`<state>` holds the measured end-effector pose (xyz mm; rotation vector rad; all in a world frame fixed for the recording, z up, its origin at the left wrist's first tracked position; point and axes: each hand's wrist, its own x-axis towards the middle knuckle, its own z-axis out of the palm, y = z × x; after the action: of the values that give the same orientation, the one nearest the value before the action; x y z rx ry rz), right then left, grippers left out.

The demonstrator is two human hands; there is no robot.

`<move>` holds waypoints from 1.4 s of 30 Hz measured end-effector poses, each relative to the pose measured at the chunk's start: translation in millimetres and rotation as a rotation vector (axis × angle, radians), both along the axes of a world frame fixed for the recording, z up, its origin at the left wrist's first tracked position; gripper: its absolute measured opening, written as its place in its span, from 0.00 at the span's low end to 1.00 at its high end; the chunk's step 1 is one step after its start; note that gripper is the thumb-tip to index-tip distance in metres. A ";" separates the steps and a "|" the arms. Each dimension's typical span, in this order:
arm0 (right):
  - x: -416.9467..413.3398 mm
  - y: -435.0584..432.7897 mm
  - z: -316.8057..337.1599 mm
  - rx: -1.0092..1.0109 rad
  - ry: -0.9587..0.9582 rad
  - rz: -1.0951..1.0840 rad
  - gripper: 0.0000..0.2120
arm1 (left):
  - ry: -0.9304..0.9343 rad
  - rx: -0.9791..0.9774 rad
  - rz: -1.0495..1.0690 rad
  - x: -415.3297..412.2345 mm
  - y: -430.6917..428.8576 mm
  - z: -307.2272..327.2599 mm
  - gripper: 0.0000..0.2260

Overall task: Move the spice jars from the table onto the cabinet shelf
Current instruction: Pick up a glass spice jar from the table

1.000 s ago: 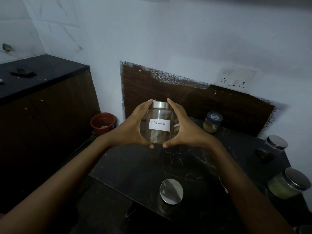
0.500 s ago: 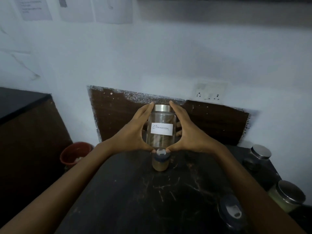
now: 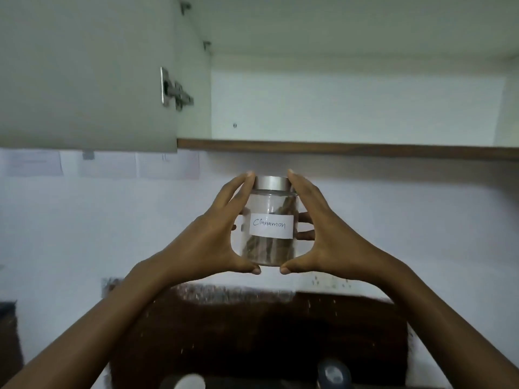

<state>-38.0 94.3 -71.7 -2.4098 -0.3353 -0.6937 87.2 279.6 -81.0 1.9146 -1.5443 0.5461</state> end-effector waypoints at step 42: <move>215.3 46.4 150.8 0.292 -0.207 -0.077 0.56 | -0.089 -0.258 0.475 119.8 -19.8 75.8 0.34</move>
<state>177.3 140.7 79.1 -2.0883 -0.2085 -0.9600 207.0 259.8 -5.2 2.0715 -1.0008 0.9931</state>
